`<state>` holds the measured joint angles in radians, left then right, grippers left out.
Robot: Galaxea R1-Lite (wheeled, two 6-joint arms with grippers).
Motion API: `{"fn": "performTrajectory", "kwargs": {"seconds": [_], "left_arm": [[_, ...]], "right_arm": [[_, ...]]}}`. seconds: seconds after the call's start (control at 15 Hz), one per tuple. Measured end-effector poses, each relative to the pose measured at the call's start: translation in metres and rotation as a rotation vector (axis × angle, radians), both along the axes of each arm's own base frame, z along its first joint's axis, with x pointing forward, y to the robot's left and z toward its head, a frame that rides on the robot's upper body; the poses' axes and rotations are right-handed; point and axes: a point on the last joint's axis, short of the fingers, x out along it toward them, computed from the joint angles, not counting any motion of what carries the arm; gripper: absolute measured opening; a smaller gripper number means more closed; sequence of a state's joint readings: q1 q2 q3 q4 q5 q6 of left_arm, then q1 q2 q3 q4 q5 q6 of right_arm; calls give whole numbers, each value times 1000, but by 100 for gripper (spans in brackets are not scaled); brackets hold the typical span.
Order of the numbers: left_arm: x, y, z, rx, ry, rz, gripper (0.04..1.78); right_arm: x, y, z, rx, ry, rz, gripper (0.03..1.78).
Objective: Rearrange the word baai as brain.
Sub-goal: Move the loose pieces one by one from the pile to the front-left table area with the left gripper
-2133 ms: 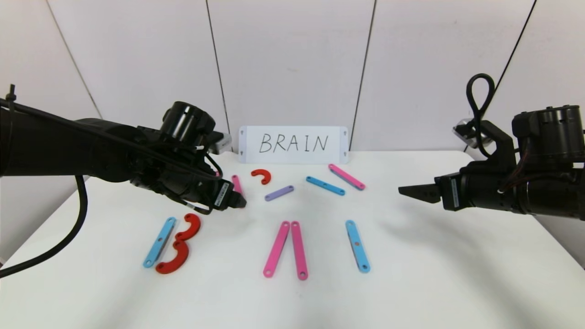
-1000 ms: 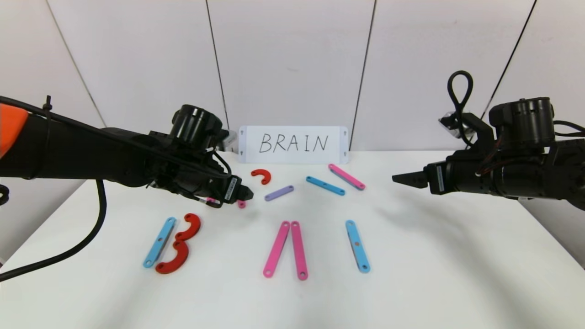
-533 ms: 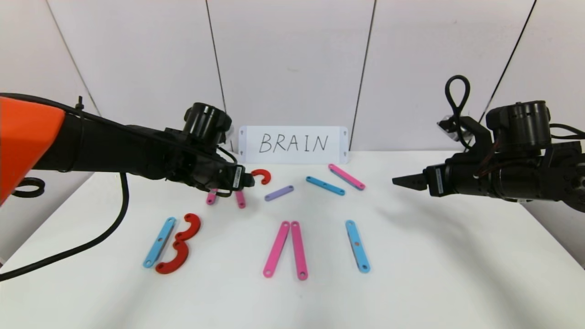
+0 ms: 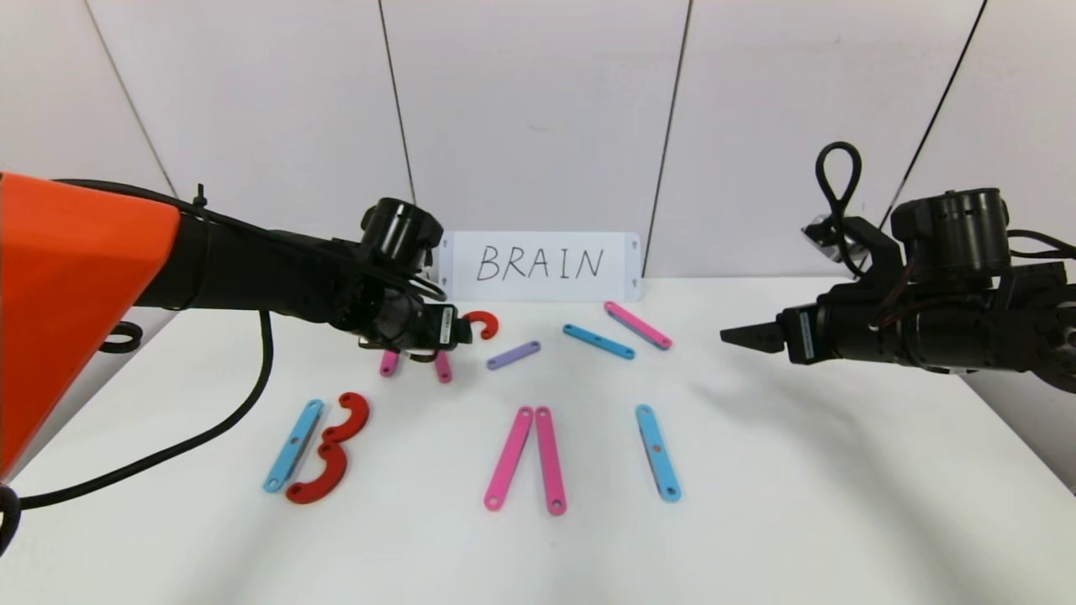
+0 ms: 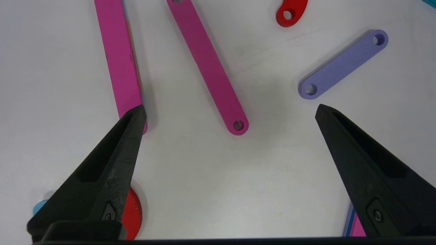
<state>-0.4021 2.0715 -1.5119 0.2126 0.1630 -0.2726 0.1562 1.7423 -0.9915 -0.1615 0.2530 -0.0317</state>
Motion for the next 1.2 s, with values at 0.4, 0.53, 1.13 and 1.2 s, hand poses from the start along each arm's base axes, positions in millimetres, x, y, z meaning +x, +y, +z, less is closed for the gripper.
{"fn": "performTrajectory", "kwargs": {"seconds": [0.4,0.53,1.13,1.2], "left_arm": [[13,6,-6,29,-16,102,174],[19,18,-6,36,-16,132,174],[40,67,-5,27,45,200,174],[43,69,-8,29,50,203,174]], "right_arm": [[0,0,-1,0,2,-1,174],[0,0,-1,-1,2,-2,174],[0,0,-1,-2,4,1,174],[0,0,-1,-2,5,1,174]]}}
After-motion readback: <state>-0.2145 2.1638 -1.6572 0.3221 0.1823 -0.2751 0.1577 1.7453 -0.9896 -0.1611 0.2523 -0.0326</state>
